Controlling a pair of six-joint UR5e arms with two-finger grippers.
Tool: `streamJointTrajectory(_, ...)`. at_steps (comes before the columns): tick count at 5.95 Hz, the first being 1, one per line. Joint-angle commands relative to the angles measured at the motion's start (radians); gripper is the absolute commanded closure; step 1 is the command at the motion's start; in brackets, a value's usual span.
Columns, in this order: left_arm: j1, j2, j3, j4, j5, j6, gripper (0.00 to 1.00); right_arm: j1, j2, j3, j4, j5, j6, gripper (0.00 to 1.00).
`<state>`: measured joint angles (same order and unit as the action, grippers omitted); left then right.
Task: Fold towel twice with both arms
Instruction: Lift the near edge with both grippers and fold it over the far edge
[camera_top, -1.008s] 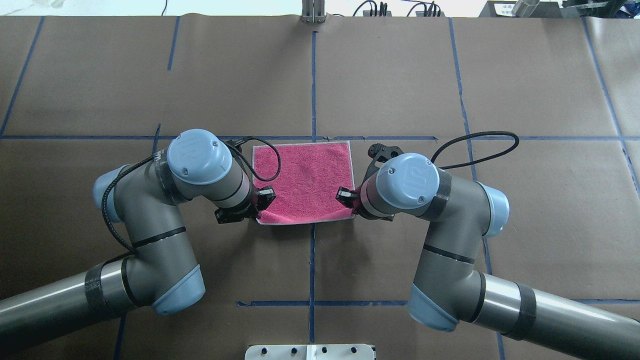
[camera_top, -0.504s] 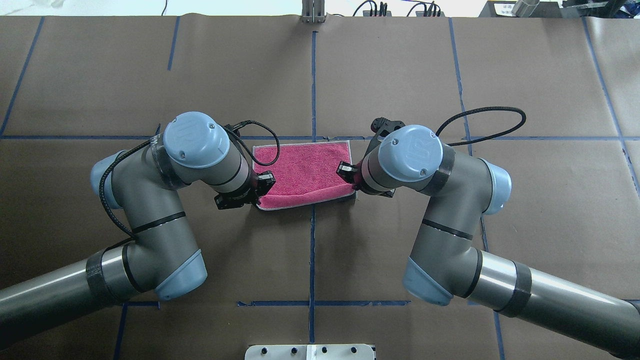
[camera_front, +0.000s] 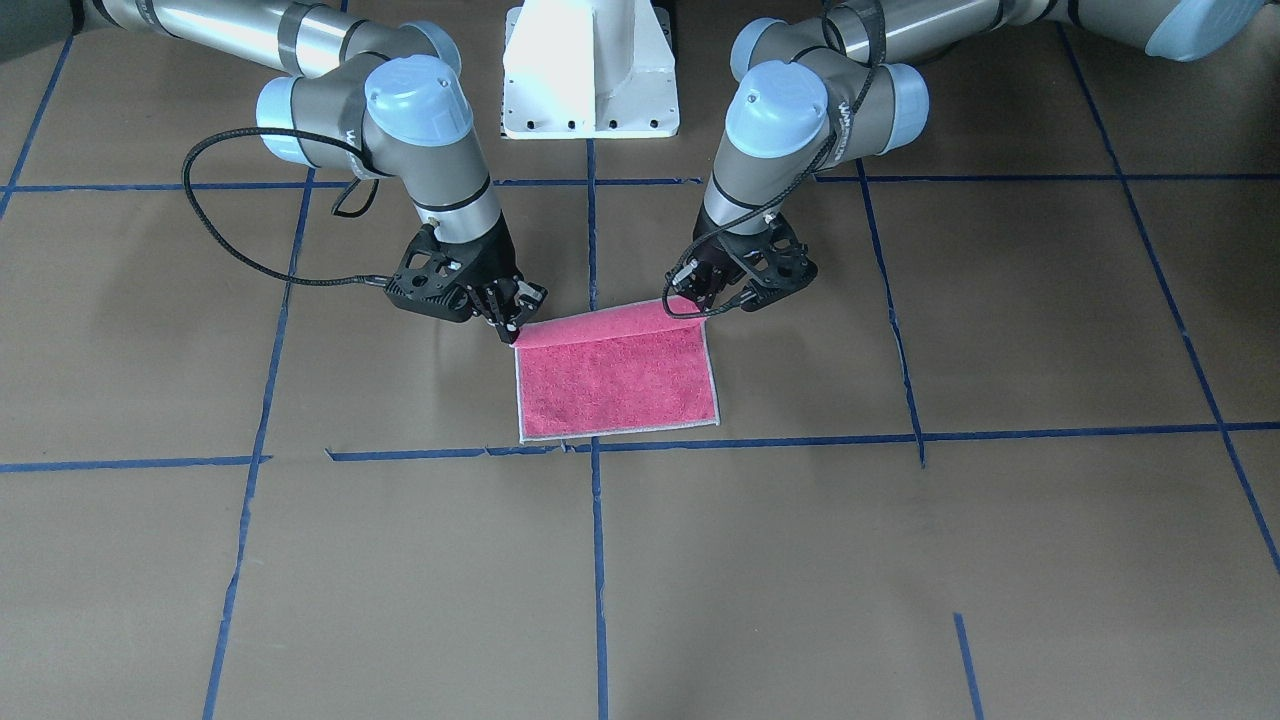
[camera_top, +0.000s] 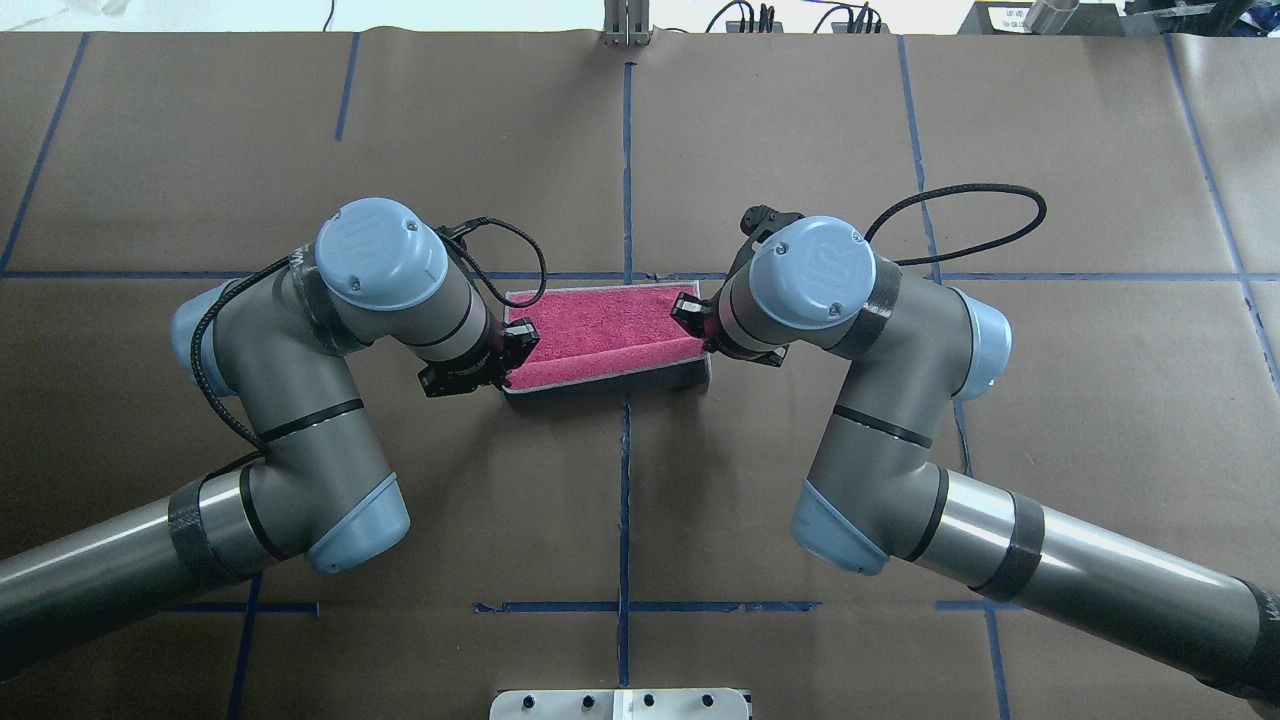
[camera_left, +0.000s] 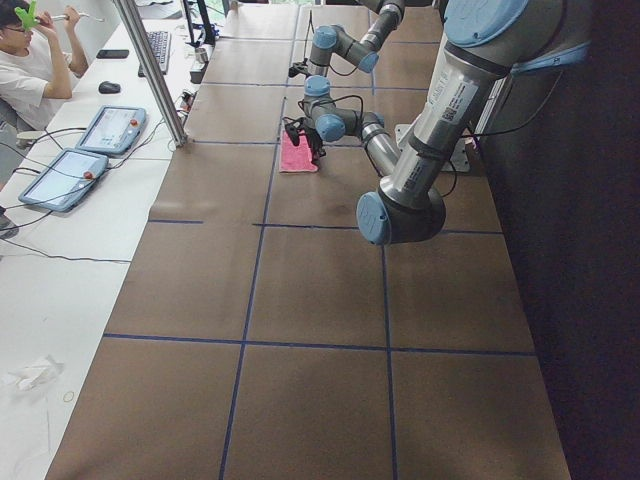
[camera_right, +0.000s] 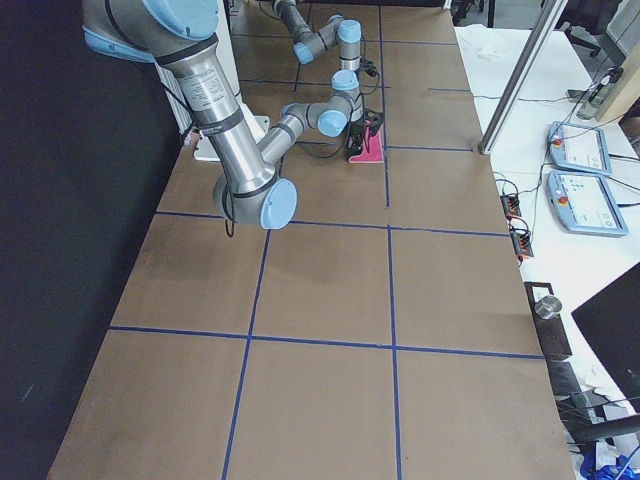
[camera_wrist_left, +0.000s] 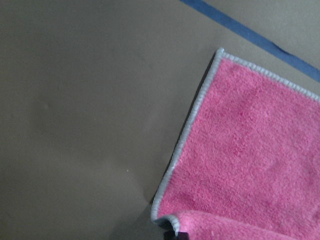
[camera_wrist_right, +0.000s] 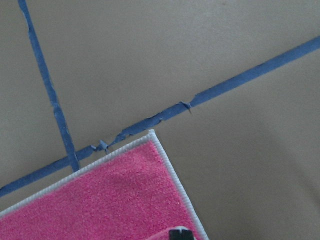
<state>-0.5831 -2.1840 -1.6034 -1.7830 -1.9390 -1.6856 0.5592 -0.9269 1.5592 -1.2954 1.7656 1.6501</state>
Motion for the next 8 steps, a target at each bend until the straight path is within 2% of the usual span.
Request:
streamJointTrajectory(1,-0.033,-0.049,0.104,-0.070,0.000,-0.003,0.95,0.021,0.028,-0.054,0.025,0.000,-0.001,0.99)
streamJointTrajectory(4,-0.072,-0.065,0.146,-0.085,0.000,-0.011,0.95,0.047,0.037,-0.088,0.042,0.005,-0.003,0.99)
streamJointTrajectory(5,-0.070,-0.089,0.175,-0.087,0.002,-0.011,0.90,0.047,0.057,-0.131,0.072,0.005,-0.003,0.99)
streamJointTrajectory(6,-0.070,-0.100,0.190,-0.087,0.002,-0.009,0.13,0.048,0.060,-0.134,0.073,0.003,-0.001,0.99)
streamJointTrajectory(7,-0.089,-0.115,0.200,-0.084,0.002,-0.011,0.00,0.054,0.066,-0.136,0.073,0.003,-0.001,0.99)
streamJointTrajectory(8,-0.118,-0.123,0.220,-0.084,-0.001,-0.003,0.00,0.065,0.097,-0.178,0.073,0.005,-0.001,0.99)
